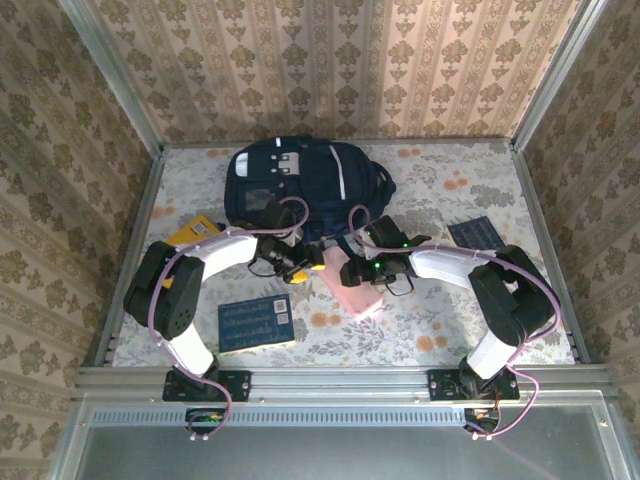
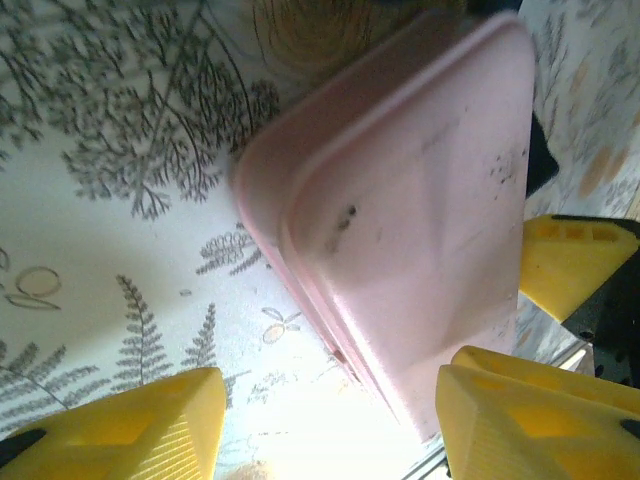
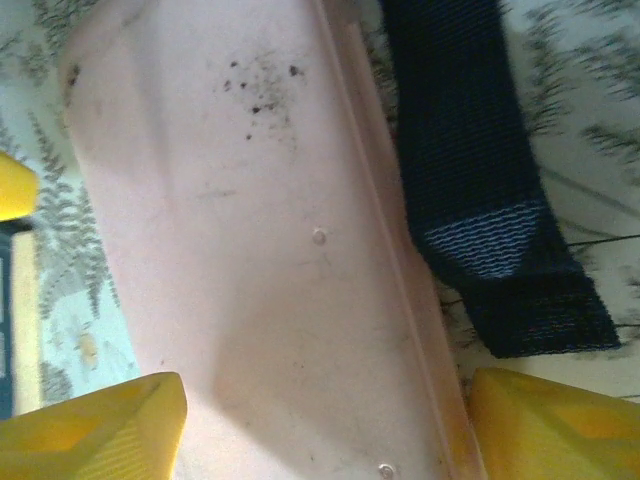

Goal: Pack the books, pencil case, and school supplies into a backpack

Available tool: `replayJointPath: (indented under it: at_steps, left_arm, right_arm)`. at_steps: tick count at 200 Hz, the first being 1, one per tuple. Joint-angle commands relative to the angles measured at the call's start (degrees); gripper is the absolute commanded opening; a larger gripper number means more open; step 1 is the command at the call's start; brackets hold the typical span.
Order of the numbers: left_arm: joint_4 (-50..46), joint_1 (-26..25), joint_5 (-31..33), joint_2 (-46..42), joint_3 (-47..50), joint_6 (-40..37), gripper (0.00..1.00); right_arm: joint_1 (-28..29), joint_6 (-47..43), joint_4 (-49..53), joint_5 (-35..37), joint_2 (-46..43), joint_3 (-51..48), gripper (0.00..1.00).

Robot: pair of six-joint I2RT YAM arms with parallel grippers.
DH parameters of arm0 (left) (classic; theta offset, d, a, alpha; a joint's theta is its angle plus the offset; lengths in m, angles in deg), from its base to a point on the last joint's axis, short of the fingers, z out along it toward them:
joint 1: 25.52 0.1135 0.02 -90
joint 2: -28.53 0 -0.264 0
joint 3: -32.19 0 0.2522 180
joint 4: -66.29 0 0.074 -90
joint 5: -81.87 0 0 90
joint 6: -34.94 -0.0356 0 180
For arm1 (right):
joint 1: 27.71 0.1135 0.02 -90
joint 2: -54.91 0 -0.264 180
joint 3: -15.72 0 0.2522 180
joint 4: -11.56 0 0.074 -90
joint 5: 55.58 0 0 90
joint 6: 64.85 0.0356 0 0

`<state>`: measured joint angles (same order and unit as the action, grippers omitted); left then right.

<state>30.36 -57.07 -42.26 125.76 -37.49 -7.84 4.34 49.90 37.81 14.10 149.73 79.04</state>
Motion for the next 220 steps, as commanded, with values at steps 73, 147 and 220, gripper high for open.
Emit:
replayJointPath:
  at_steps: [73,147,220]
  left_arm:
    - [3.47,-4.17,-12.21,11.69,-3.6,-0.05,0.58]
    - [4.65,-4.62,-13.21,10.63,-3.78,0.29,0.55]
    - [14.09,-3.79,-17.64,8.19,-0.24,4.89,0.33]
  right_arm:
    - [0.9,6.26,-8.07,-12.41,1.49,-5.47,0.79]
    - [0.31,14.23,-16.59,-22.99,-0.55,-5.49,0.74]
    - [-3.12,22.86,-26.02,-23.11,0.48,-9.16,0.69]
